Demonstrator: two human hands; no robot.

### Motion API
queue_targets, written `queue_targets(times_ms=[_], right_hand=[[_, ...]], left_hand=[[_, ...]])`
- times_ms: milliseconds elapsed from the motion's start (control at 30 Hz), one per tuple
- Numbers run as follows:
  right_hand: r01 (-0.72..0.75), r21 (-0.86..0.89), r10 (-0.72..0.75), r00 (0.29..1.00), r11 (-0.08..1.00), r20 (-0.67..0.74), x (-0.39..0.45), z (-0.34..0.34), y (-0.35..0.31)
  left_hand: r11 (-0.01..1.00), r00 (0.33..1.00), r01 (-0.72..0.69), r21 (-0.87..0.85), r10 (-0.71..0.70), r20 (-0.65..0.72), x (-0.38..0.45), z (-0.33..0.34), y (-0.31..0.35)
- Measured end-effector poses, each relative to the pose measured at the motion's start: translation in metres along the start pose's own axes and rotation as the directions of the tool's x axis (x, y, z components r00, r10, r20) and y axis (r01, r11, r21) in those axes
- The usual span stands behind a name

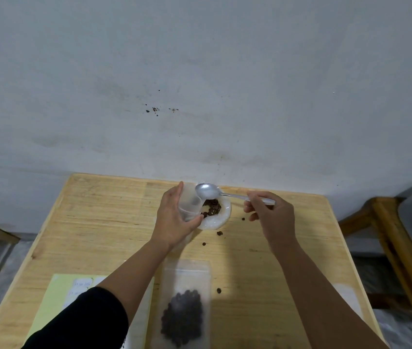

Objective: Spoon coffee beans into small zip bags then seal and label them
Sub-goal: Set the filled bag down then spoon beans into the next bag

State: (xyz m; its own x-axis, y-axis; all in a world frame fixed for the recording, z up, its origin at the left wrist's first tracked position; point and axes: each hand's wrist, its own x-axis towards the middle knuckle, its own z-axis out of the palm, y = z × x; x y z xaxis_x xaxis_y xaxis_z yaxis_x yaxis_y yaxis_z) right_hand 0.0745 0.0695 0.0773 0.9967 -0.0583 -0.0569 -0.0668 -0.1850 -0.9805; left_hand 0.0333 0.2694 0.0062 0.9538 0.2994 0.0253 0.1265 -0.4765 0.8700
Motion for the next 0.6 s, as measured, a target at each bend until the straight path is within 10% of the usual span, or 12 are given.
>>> queue_targets(times_ms=[267,600], right_hand=[[-0.32,0.118,0.341,0.87,0.94,-0.356,-0.008,-0.031,0.077],[-0.431,-0.185,0.313,0.835,0.883,-0.452,-0.013,-0.025,0.103]], left_hand=[[1.0,1.0,0.0,0.025,0.001,-0.004,-0.003,0.003,0.001],[0.997,1.0,-0.013,0.076,0.013,0.001,-0.005,0.005,0.002]])
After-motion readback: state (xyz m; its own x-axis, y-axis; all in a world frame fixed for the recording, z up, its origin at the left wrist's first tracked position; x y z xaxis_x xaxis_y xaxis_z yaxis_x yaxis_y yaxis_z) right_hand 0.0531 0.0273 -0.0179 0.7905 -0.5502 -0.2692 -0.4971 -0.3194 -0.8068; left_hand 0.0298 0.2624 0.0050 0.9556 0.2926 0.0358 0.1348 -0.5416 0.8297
